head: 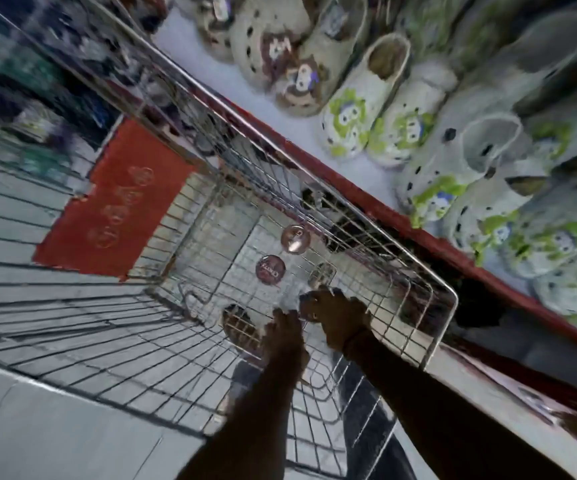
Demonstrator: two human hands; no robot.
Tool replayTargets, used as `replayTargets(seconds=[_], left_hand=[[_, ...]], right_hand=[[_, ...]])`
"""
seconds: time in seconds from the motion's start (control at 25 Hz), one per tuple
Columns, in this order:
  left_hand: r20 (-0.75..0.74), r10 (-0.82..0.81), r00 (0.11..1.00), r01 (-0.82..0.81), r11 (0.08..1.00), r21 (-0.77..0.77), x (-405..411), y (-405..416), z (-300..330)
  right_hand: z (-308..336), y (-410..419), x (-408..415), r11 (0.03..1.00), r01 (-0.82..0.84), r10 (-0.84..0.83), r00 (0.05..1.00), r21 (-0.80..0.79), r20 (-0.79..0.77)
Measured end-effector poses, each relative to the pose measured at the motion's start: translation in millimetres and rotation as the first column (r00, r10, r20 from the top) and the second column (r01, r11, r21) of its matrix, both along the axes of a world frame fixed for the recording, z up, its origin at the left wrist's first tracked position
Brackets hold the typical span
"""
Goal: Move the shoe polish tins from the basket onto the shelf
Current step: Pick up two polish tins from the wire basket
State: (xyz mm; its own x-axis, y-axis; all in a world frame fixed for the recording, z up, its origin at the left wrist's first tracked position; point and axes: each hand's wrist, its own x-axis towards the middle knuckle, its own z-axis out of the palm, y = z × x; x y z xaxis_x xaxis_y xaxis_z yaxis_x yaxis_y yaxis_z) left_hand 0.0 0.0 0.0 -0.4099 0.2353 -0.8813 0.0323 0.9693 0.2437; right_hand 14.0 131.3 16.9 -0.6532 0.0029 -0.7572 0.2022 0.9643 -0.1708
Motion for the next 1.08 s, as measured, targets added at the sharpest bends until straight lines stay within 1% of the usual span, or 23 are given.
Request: replayTargets(seconds=[0.04,0.12,0.16,0.24,0.32,0.4,0.52,0.6,0.64,0.72,0.8,0.88,1.0,1.08], left_hand=[[-0.030,-0.042,0.999,0.040,0.998,-0.039,2,3,-11],[-0.186,-0.193,0.963,0.166,0.975,-0.150,4,3,-30],[-0.235,-0.221,0.947,0.179,0.966,-0.184,3,2,-35],[-0.274,-0.270,0.923,0.213,0.952,-0.220,3,1,-42],[-0.295,-0.263,0.919,0.217,0.960,-0.179,-1,-8,-43],[-0.309,-0.221,0.925,0.200,0.975,-0.097,-6,-23,-30],[-0.409,-0.195,0.892,0.209,0.978,-0.010,-31,-43,15],[-0.465,-0.144,0.874,0.193,0.979,0.060,-56,-55,59],[-0.495,-0.114,0.862,0.187,0.977,0.101,-71,-61,84],[-0.599,-0.079,0.797,0.228,0.958,0.176,-104,-77,138],[-0.696,-0.025,0.717,0.271,0.931,0.246,-144,-87,185],[-0.737,0.088,0.670,0.262,0.901,0.346,-184,-91,241],[-0.771,0.274,0.576,0.326,0.788,0.523,-236,-76,319],[-0.760,0.340,0.553,0.387,0.703,0.596,-257,-53,364]], right_hand=[[-13,-4,-5,1.000,-0.011,0.012,1.000,0.022,-0.012],[-39,-14,-11,0.998,0.006,-0.003,0.998,0.055,-0.055],[-46,-18,-15,0.997,-0.016,0.021,0.998,0.071,-0.060],[-60,-25,-13,0.997,-0.044,0.047,0.998,0.062,-0.045],[-58,-26,-9,0.995,-0.076,0.080,0.995,0.062,-0.058],[-40,-29,-9,0.994,-0.092,0.095,0.994,0.064,-0.053],[14,-31,-27,0.997,-0.030,0.034,0.998,0.064,-0.052],[62,-33,-49,0.998,-0.003,0.008,0.996,0.060,-0.088],[87,-34,-61,0.999,-0.002,0.008,0.992,0.050,-0.128],[142,-38,-85,0.999,0.002,0.006,0.968,0.032,-0.252],[190,-37,-113,0.999,0.039,-0.035,0.916,0.004,-0.400],[243,-31,-139,0.999,0.050,-0.042,0.847,0.001,-0.530],[321,-8,-166,0.991,0.113,-0.129,0.728,-0.068,-0.673],[370,13,-170,0.978,0.174,-0.197,0.625,-0.111,-0.755]])
